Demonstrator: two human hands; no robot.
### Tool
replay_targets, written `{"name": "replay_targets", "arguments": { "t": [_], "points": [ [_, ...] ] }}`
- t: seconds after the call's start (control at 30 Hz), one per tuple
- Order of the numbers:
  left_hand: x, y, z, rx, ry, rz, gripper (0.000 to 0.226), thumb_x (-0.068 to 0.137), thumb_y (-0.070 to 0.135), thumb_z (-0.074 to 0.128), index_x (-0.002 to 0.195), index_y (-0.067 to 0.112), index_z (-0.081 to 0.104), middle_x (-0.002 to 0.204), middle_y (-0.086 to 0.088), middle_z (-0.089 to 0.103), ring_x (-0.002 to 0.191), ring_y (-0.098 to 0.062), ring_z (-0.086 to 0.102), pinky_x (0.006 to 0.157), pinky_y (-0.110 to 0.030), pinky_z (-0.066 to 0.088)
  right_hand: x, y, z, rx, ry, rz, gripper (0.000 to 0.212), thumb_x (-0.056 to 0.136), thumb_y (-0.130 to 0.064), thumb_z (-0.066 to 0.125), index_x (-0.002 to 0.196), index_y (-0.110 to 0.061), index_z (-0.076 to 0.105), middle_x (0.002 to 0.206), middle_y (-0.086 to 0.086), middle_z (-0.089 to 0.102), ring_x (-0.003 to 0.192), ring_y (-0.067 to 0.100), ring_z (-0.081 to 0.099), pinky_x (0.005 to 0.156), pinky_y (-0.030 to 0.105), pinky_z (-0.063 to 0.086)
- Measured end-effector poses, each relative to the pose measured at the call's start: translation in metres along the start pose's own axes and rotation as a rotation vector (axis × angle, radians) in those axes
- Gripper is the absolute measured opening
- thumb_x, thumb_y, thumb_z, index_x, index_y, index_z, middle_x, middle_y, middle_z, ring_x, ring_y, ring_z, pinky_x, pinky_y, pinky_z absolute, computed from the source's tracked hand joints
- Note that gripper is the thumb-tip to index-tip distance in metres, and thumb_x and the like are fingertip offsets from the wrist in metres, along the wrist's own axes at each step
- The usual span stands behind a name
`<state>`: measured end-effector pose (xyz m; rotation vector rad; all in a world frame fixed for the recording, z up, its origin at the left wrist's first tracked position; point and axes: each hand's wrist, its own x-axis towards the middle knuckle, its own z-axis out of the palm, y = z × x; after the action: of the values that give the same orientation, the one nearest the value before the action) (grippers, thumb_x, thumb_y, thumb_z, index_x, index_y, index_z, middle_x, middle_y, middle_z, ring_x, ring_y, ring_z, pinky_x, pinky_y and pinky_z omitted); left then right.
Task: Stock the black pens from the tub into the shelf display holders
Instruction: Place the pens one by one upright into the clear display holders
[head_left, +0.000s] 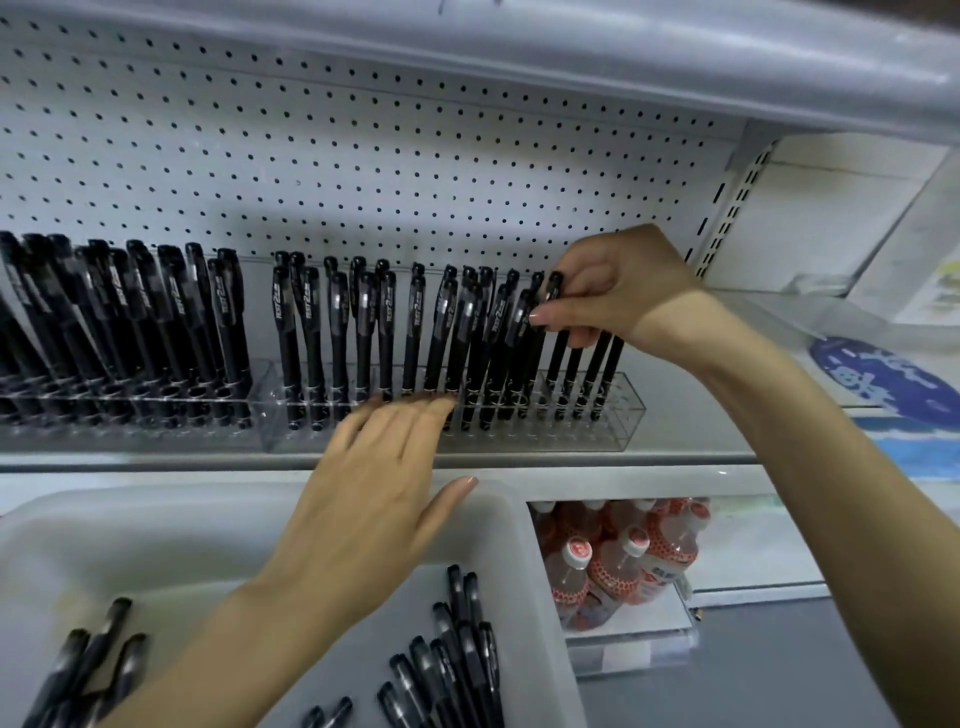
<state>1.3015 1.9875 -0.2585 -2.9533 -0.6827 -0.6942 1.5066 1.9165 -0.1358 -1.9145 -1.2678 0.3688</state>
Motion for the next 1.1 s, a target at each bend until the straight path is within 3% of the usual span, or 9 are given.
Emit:
{"name": "replay_targets", "arguments": {
  "t": [0.2, 0.3, 0.6, 0.77, 0.97, 1.1],
  "points": [
    [0.0, 0.0, 0.0, 0.004, 0.001, 0.009, 0.056, 0.094, 0.051, 0.035, 0.131, 0.01, 0.044, 0.118, -0.001, 0.059, 0.113, -0.015, 0.047, 0.103, -0.032, 0.026, 0.002, -0.005, -0.003, -0.104, -0.058, -0.001, 0.021, 0.069, -0.019, 0.08, 0.08, -0.013, 0.063, 0.064, -0.003, 0.07, 0.047, 0.005, 0.063, 0.048, 0.013, 0.049],
    [0.001, 0.0, -0.001, 0.001, 0.0, 0.007, 0.056, 0.093, 0.051, 0.035, 0.131, 0.011, 0.044, 0.118, 0.0, 0.06, 0.112, -0.014, 0.046, 0.102, -0.031, 0.025, 0.001, -0.005, -0.002, -0.17, -0.068, -0.004, 0.025, 0.067, -0.024, 0.08, 0.082, -0.022, 0.06, 0.071, -0.004, 0.069, 0.048, 0.005, 0.064, 0.051, 0.011, 0.05],
    [0.001, 0.001, -0.004, -0.023, -0.01, 0.005, 0.056, 0.093, 0.051, 0.035, 0.131, 0.011, 0.045, 0.118, 0.001, 0.06, 0.113, -0.012, 0.043, 0.103, -0.031, 0.024, -0.009, -0.002, -0.006, -0.113, 0.007, -0.043, 0.03, 0.068, -0.021, 0.081, 0.09, -0.019, 0.062, 0.068, -0.001, 0.07, 0.049, 0.01, 0.064, 0.058, 0.017, 0.054],
    [0.0, -0.003, -0.008, -0.094, -0.029, 0.02, 0.048, 0.094, 0.05, 0.032, 0.123, 0.018, 0.053, 0.119, 0.005, 0.06, 0.115, -0.01, 0.045, 0.103, -0.031, 0.035, -0.022, -0.016, -0.009, -0.066, 0.042, -0.125, 0.034, 0.07, -0.02, 0.08, 0.098, -0.015, 0.06, 0.064, 0.004, 0.068, 0.05, 0.013, 0.063, 0.055, 0.02, 0.054],
    [-0.02, -0.019, -0.028, -0.146, -0.03, 0.066, 0.047, 0.095, 0.048, 0.034, 0.128, 0.02, 0.051, 0.132, 0.004, 0.054, 0.124, -0.009, 0.041, 0.104, -0.028, 0.028, -0.038, -0.044, 0.024, -0.07, 0.007, -0.224, 0.032, 0.074, -0.023, 0.078, 0.102, -0.019, 0.061, 0.061, 0.002, 0.067, 0.046, 0.009, 0.062, 0.051, 0.016, 0.049],
    [-0.063, -0.046, -0.055, -0.171, -0.036, -0.04, 0.056, 0.091, 0.051, 0.034, 0.133, 0.017, 0.048, 0.14, -0.001, 0.048, 0.128, -0.016, 0.041, 0.107, -0.029, 0.029, -0.051, -0.066, 0.078, 0.022, -0.109, -0.277, 0.028, 0.074, -0.023, 0.078, 0.096, -0.018, 0.062, 0.059, -0.001, 0.065, 0.045, 0.011, 0.061, 0.05, 0.017, 0.048]
  ]
}}
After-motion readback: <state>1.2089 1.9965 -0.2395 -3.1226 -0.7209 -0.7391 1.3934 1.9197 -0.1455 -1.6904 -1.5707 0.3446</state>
